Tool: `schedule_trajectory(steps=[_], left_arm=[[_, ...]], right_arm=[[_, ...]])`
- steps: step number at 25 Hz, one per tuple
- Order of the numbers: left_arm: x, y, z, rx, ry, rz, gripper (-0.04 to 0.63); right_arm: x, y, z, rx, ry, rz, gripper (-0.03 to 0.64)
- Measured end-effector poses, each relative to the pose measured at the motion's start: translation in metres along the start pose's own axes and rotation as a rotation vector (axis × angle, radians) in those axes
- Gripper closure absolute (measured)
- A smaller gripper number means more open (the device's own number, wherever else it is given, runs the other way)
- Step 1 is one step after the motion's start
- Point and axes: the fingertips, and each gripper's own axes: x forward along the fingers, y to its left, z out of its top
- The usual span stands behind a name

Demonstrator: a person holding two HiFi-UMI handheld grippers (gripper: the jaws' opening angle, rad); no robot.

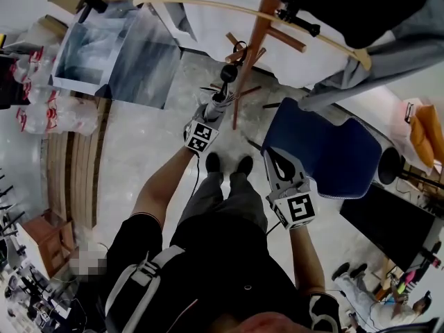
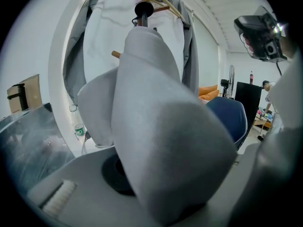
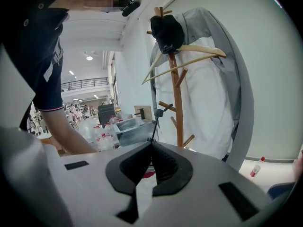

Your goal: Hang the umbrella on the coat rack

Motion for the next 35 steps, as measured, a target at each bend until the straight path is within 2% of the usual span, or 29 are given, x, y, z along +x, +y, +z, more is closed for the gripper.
schedule_trajectory(steps=[7,9,13,16,20,27,33,35], left_arm=[[0.030,-0.010,-0.002,0.016,-0.028,-0.027,0.502],[0.039,-0.011,-0.004,0.010,-0.034,-0.026,0.502],[0.052,-0.012,-0.004,-0.015,-0.023,-0.020,0.502],[0.064,-0.010,-0.003,-0.024,-0.037,-0.011,0.502],[0.074,-0.009,-0.009,-0.044,-0.035,0.000,0.502],[0.091,-0.009,-0.020,-0.060,-0.050,0.022,0.500],[0.108,-0.001,-0.013,-0.063,-0.110,0.058,0.497],[0.113,-0.001,-0.012,-0.066,-0.123,0.067,0.494]], right_arm=[[0.001,-0.004,-0.006,0.017,0.001,-0.002,0.614],[0.001,-0.005,-0.006,0.022,-0.019,-0.003,0.614],[-0.002,-0.007,-0.010,0.024,0.007,-0.007,0.614],[-0.001,-0.010,-0.009,0.032,-0.028,-0.006,0.614],[0.000,-0.008,-0.022,0.037,0.020,0.003,0.614],[0.005,-0.010,-0.030,0.047,-0.008,0.008,0.614],[0.011,-0.006,-0.044,0.047,0.010,0.024,0.614],[0.011,-0.005,-0.052,0.048,0.047,0.026,0.614]])
